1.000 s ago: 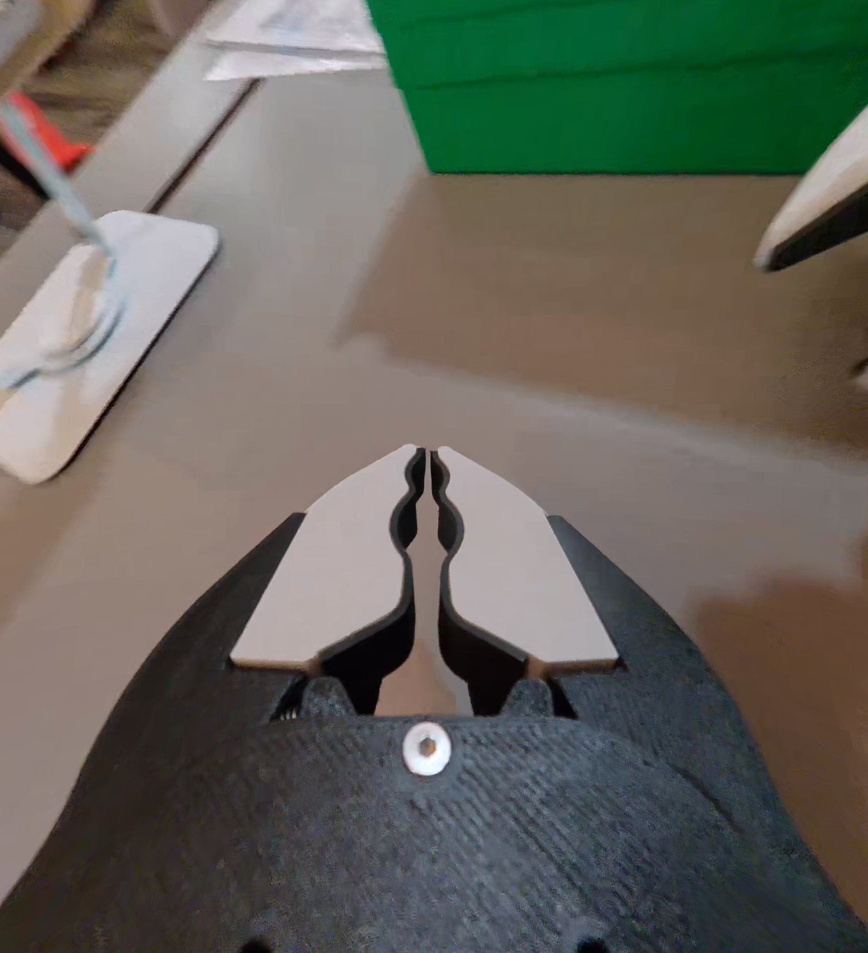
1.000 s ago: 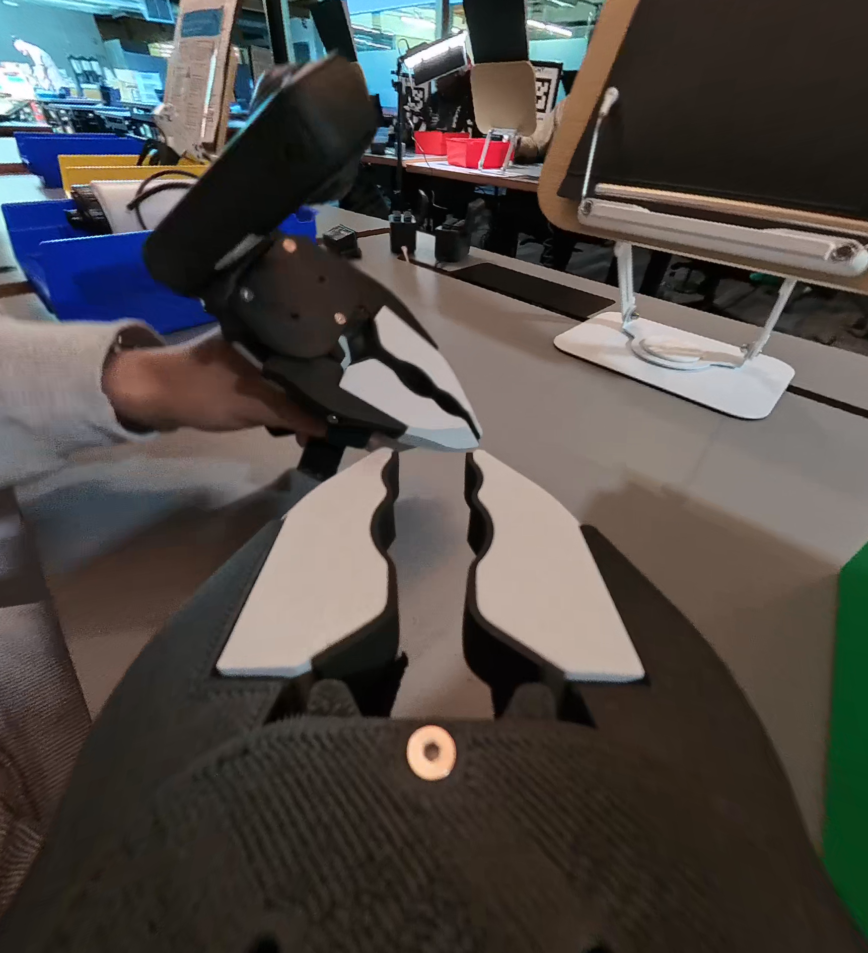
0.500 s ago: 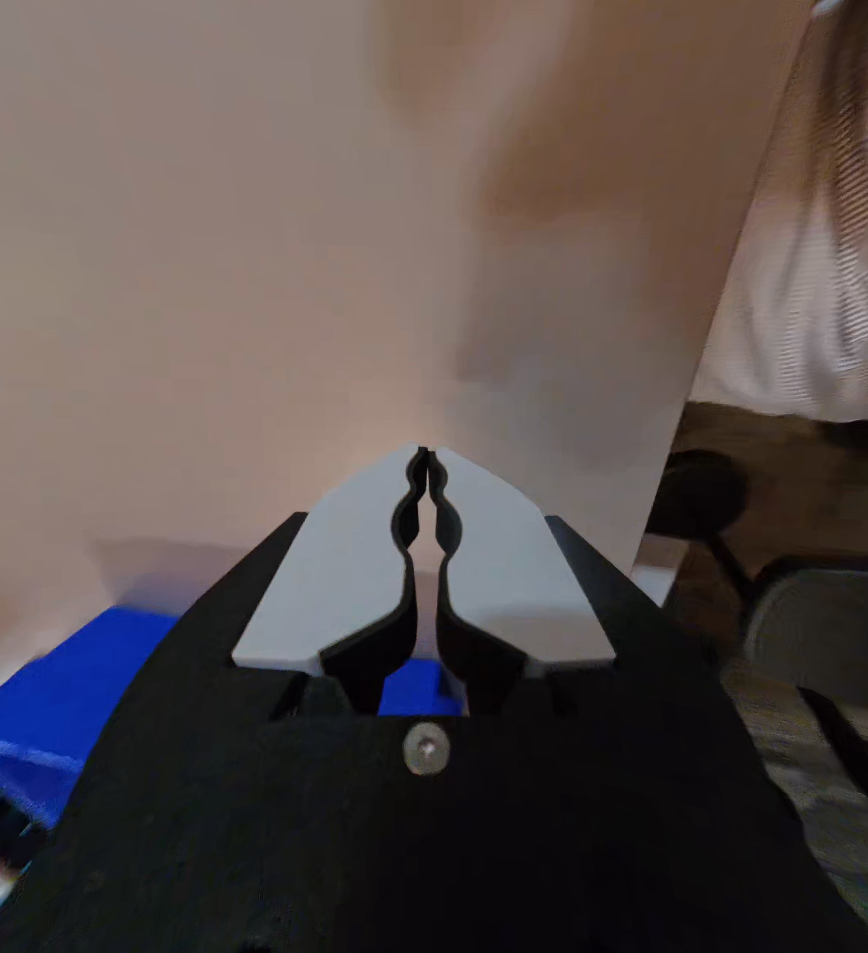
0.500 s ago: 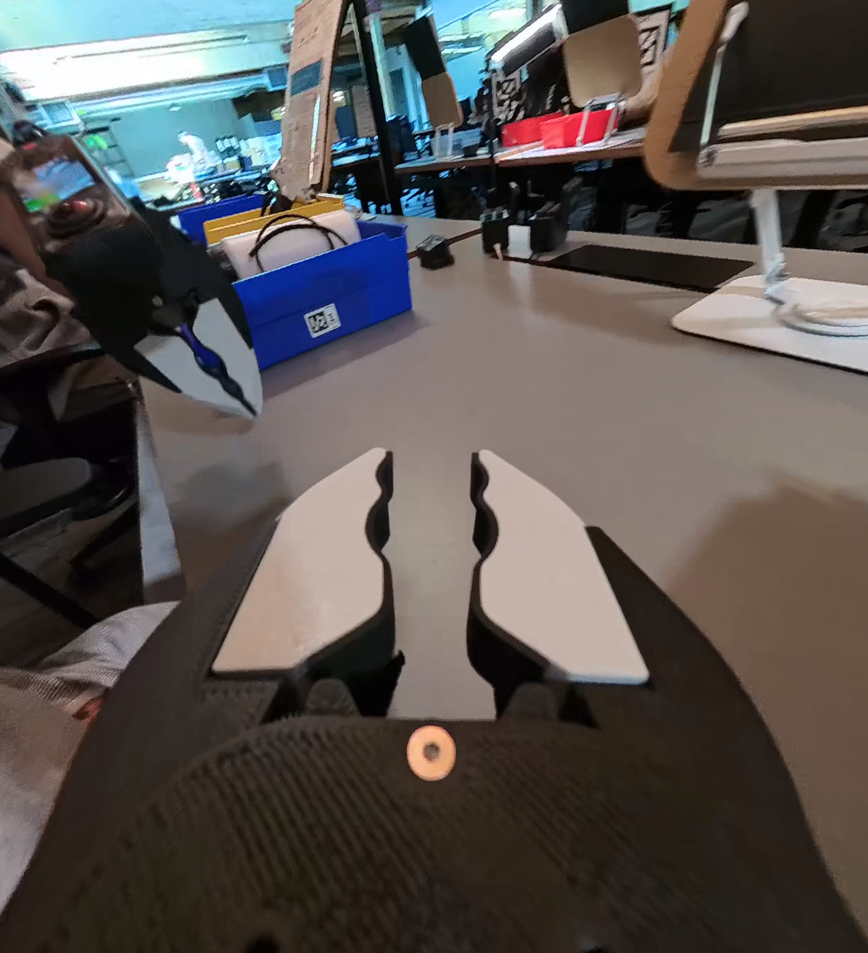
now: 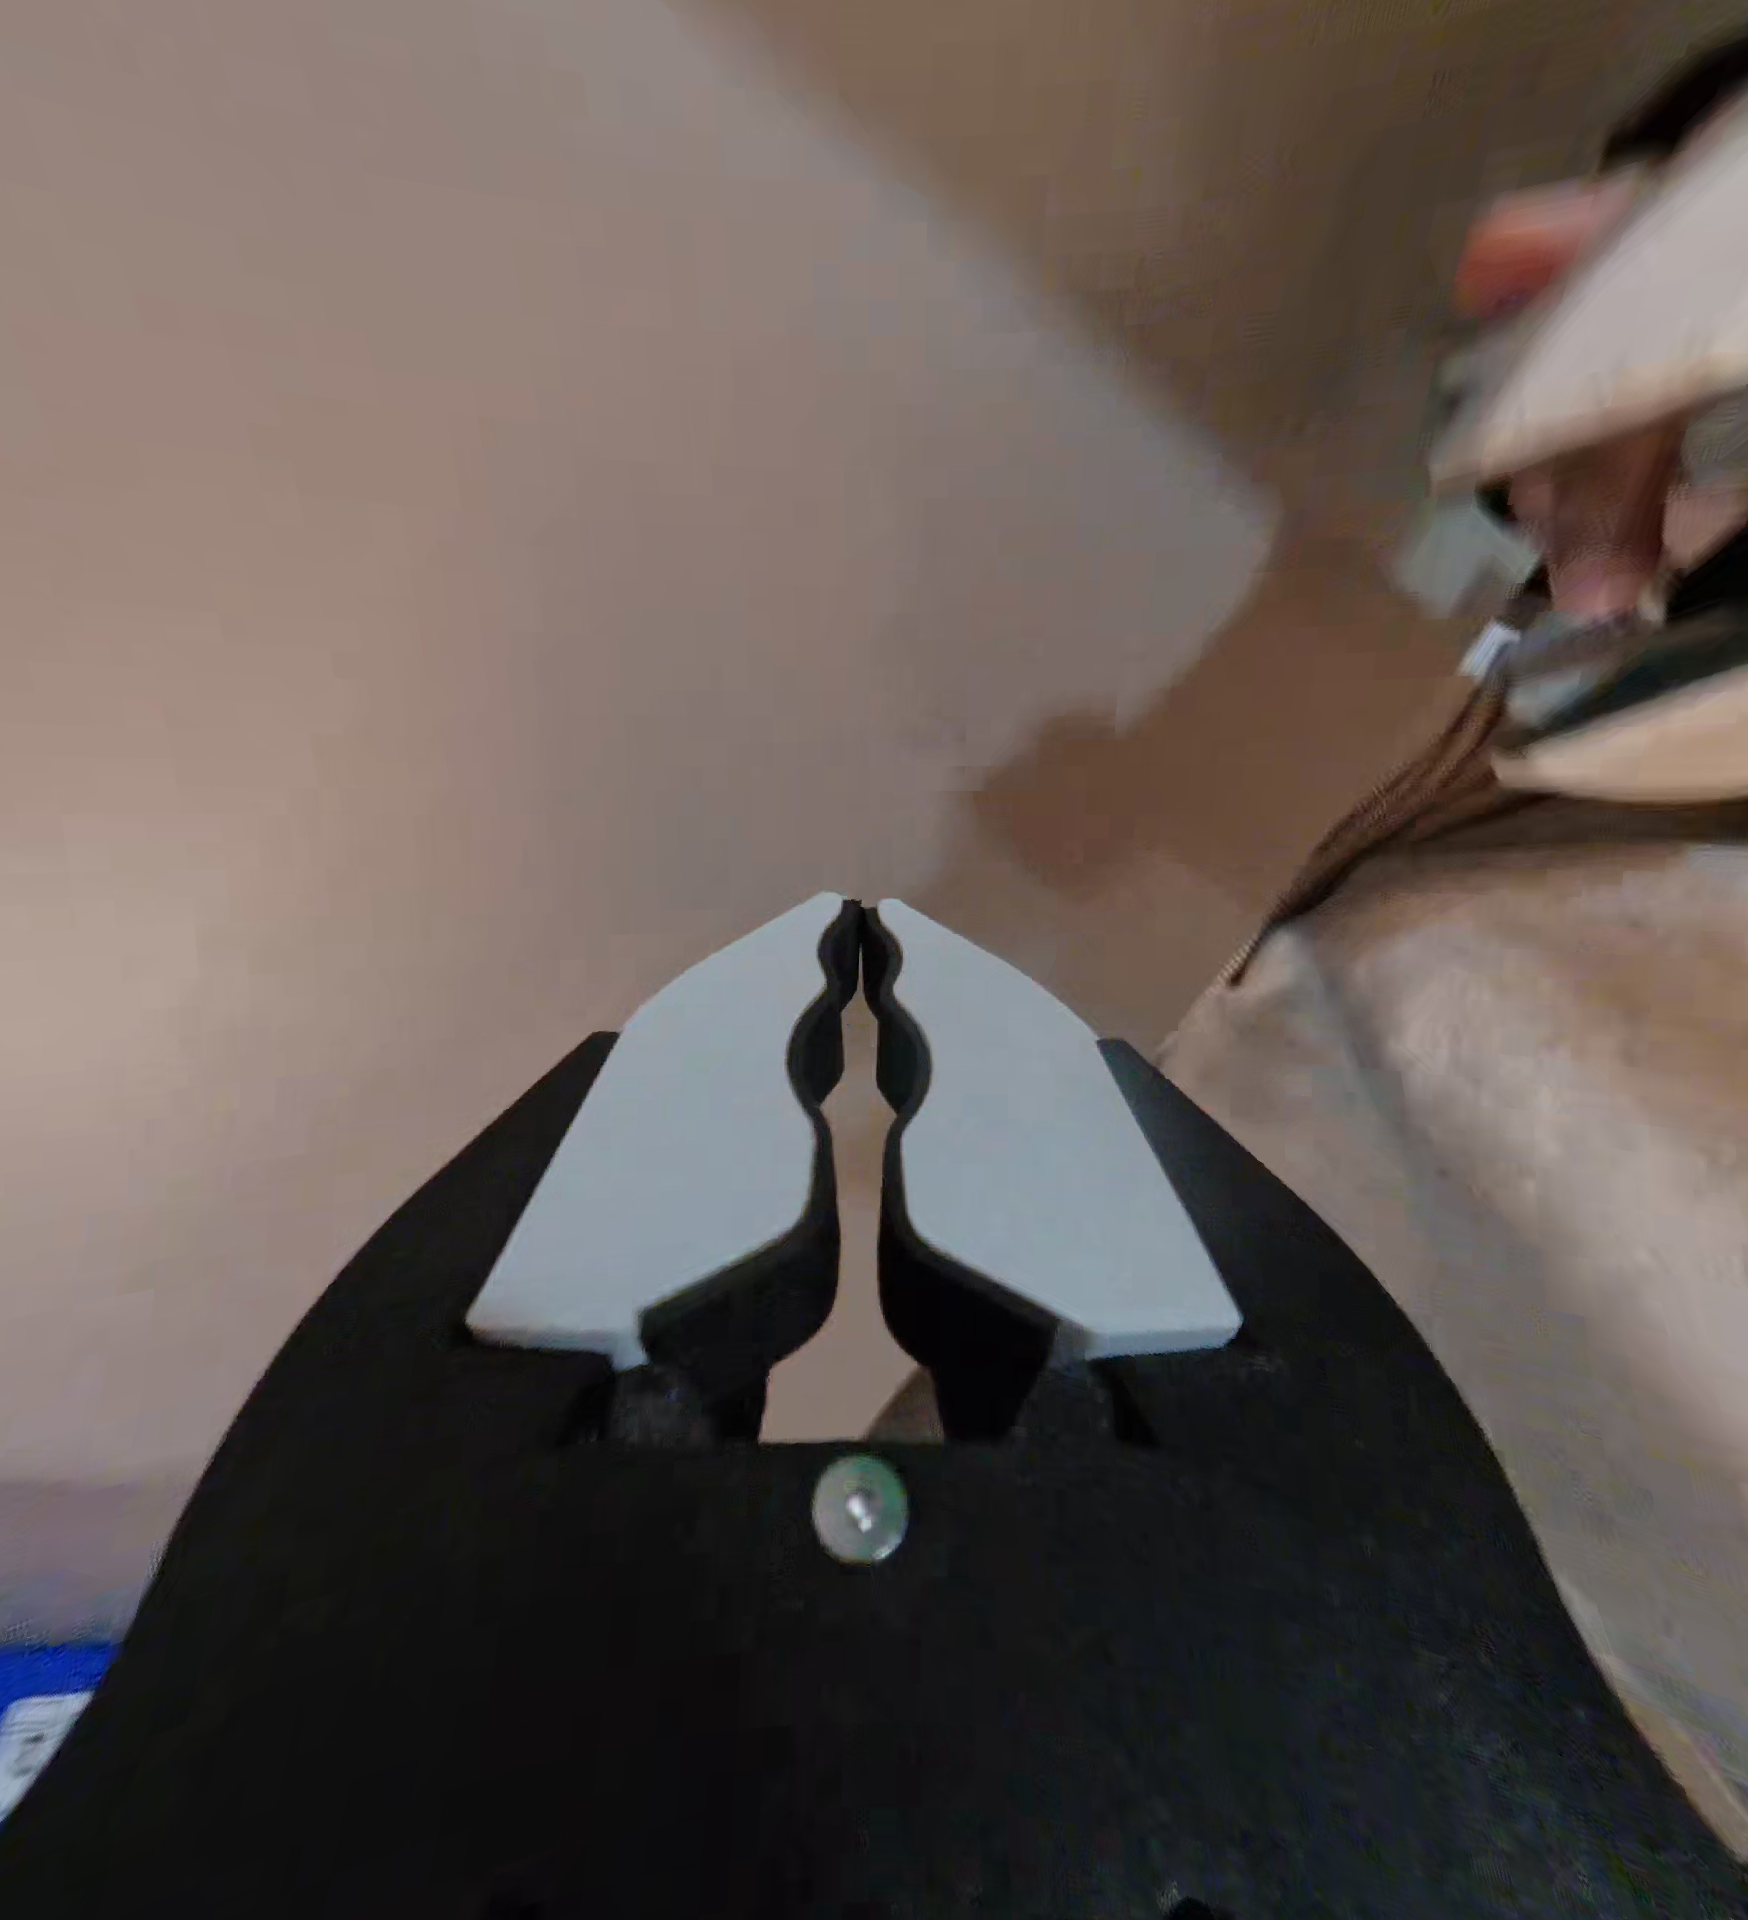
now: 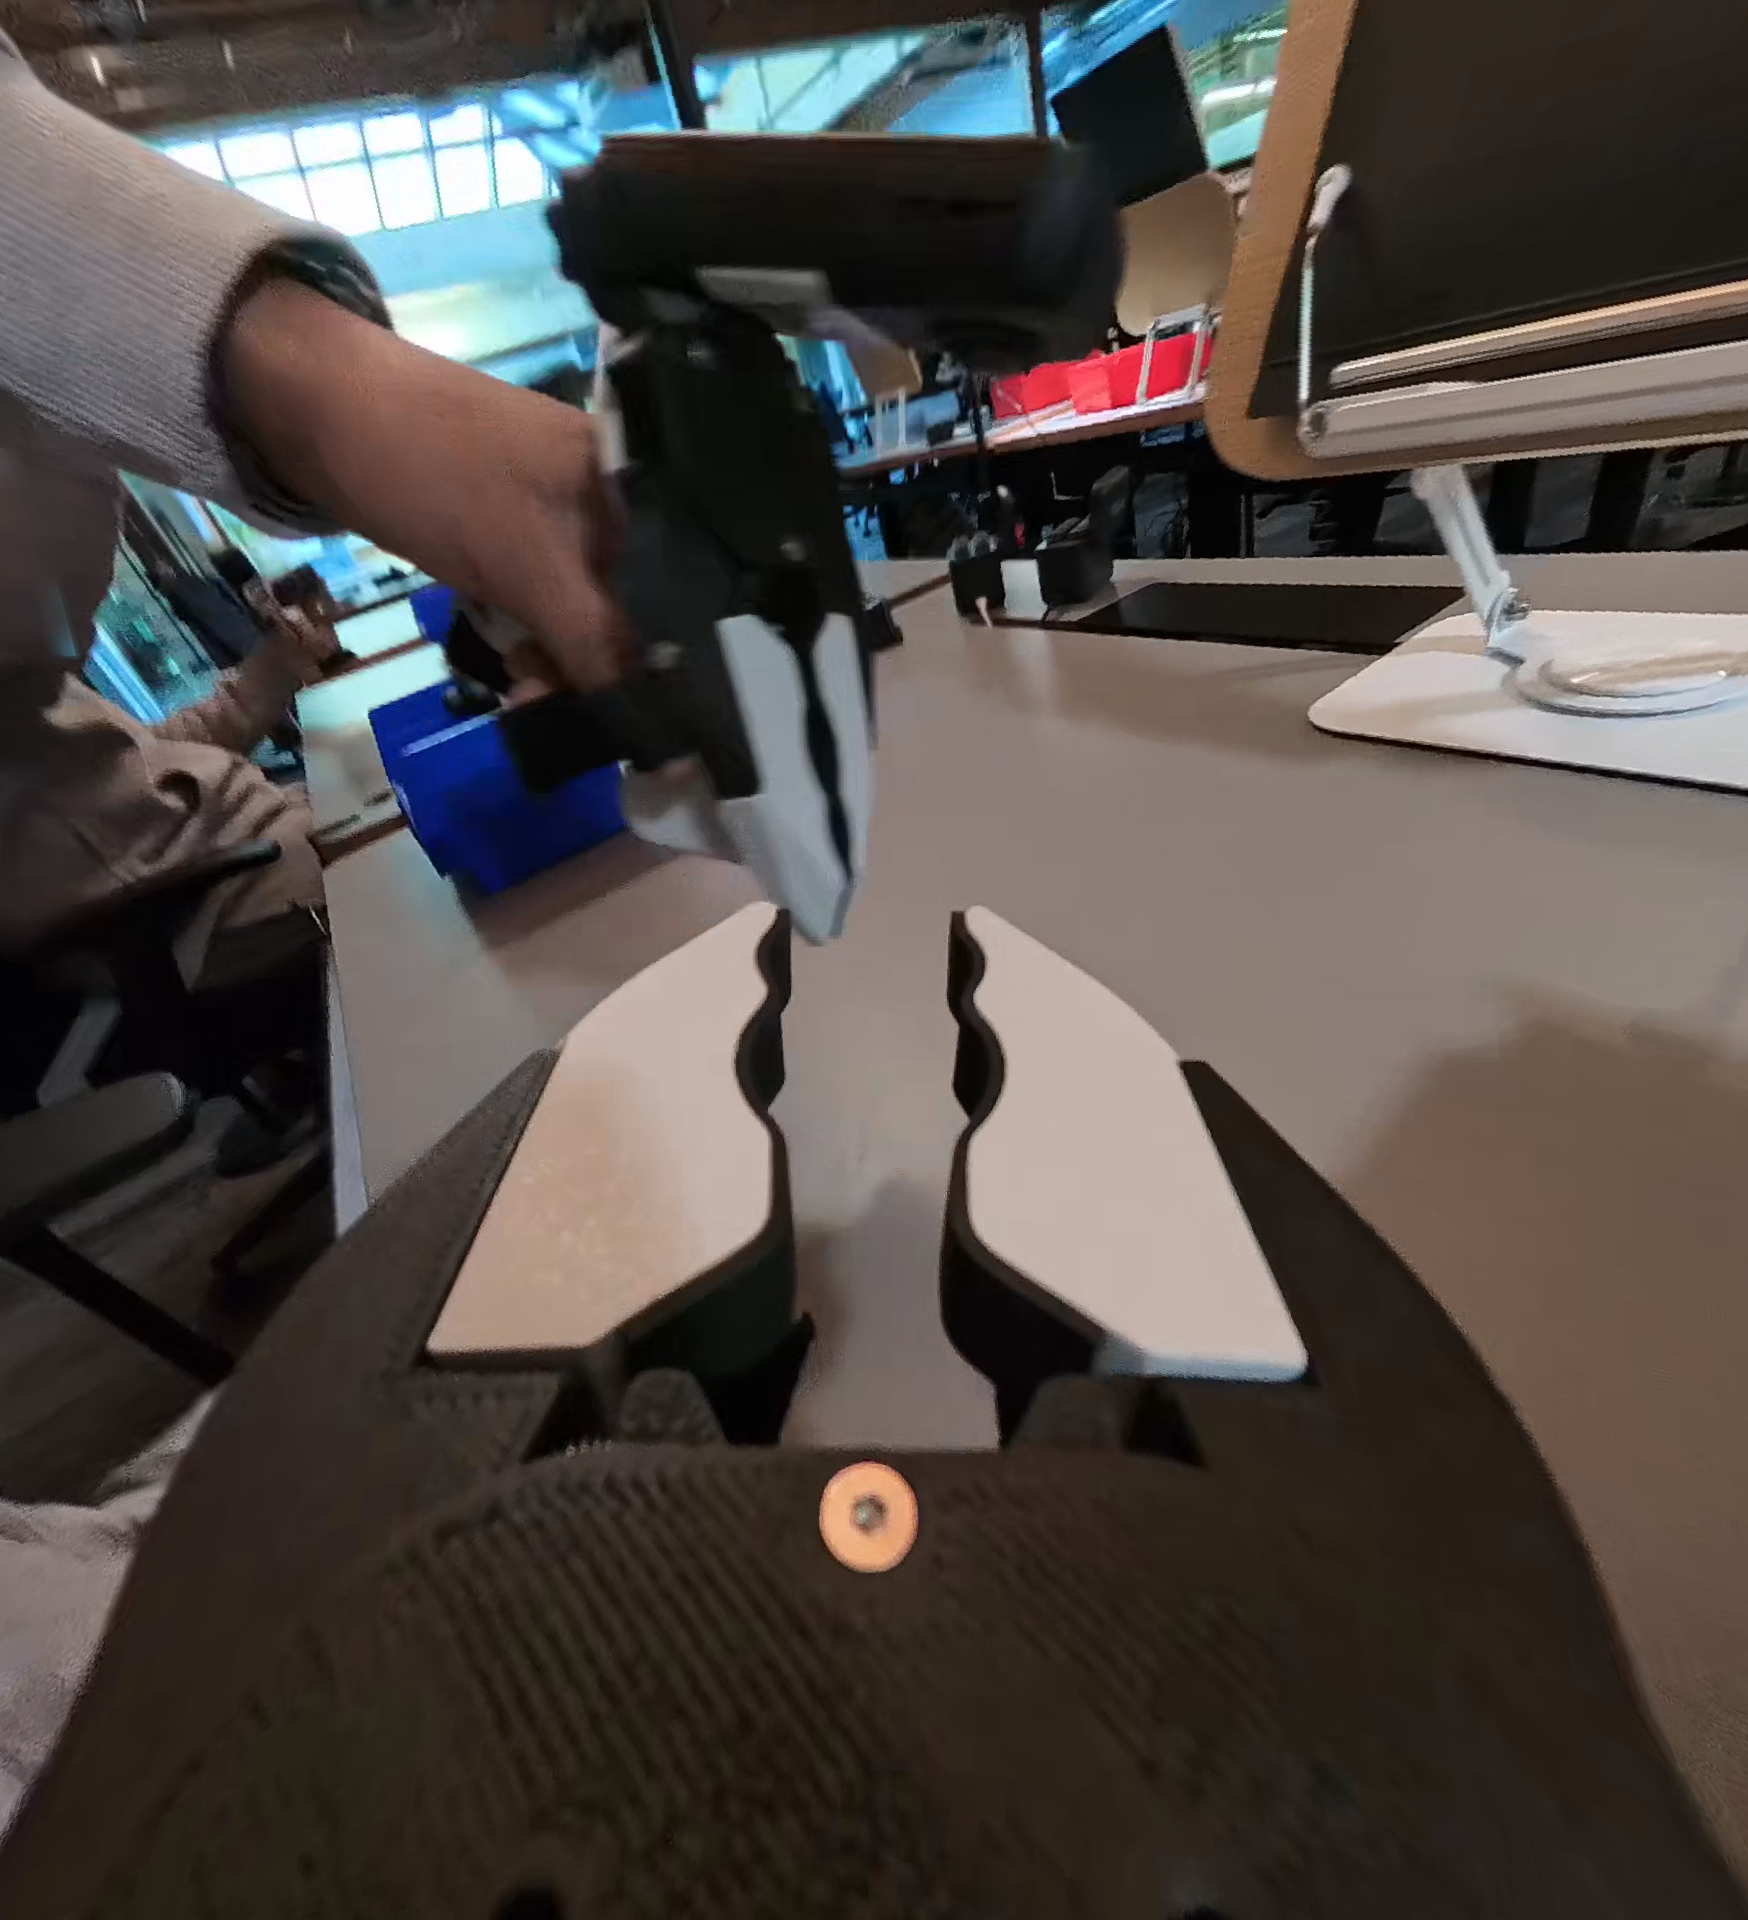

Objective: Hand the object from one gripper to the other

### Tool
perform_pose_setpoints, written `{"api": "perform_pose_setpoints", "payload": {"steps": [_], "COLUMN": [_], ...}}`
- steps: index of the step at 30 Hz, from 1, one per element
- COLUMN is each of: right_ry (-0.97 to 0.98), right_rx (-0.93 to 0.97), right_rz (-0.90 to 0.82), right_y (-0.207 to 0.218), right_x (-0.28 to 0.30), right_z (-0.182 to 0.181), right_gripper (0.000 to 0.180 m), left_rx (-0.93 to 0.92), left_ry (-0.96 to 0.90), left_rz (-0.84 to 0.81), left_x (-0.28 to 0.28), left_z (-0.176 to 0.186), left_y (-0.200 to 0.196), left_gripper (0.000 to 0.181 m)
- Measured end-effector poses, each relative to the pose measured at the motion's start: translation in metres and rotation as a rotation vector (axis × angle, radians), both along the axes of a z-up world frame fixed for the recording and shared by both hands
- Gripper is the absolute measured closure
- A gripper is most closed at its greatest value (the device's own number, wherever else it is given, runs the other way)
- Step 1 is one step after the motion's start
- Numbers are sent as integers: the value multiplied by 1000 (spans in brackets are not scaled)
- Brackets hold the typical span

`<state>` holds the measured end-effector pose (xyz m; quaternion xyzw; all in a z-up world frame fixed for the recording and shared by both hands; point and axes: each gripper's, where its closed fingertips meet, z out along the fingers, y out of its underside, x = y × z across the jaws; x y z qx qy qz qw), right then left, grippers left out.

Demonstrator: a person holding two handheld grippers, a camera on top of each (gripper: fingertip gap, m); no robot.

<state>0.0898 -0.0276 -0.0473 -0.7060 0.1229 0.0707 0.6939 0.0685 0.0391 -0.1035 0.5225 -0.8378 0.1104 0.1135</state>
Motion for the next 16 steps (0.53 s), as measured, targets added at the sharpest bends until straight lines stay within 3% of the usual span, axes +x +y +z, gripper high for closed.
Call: {"api": "perform_pose_setpoints", "payload": {"steps": [1,4,9,13,16], "right_ry": [39,150,136,110,140], "right_rx": [29,112,100,107,93], "right_rz": [-2,1,-7,-3,26], "right_y": [-2,-6,-8,-13,-10], "right_x": [3,11,17,9,1], "right_z": [3,11,11,14,9], "right_gripper": [150,148,144,145,145], "left_rx": [87,448,186,381,320], "left_ry": [-37,-176,-143,-197,-306], "left_rz": [-57,-406,-116,-275,-118], "left_x": [17,61,78,57,44], "left_z": [-3,-17,-29,-43,-46], "left_y": [10,52,11,15,-3], "left_gripper": [180,179,179,179,180]}}
